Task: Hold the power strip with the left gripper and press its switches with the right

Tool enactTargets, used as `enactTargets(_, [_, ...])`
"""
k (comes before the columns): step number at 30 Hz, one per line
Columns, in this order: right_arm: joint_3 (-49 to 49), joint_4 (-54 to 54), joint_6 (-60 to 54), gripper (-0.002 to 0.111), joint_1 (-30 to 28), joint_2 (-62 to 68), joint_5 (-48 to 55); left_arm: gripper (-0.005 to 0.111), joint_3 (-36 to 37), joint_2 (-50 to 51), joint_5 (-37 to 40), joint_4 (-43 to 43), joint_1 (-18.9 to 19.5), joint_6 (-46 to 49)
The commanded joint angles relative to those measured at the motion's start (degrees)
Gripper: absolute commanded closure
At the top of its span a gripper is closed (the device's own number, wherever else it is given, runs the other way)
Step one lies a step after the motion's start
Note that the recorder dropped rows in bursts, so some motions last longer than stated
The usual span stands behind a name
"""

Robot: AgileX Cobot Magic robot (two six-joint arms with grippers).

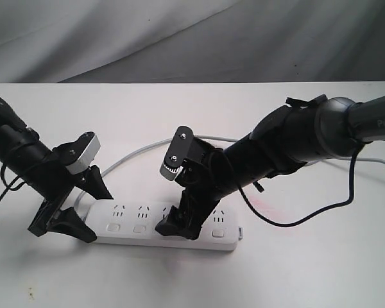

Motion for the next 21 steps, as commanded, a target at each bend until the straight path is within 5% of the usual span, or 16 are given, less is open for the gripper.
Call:
enactTargets(1, [0.0,1.0,-0.7,0.014,0.0,-0.1,-1.6,0.052,0.0,-0.2,0.6,0.1,0.0,0.3])
enactTargets(21, [0.0,0.5,-1.9,0.014,0.0,-0.1,-4.4,0.052,0.0,-0.2,0.6,0.1,0.0,0.3])
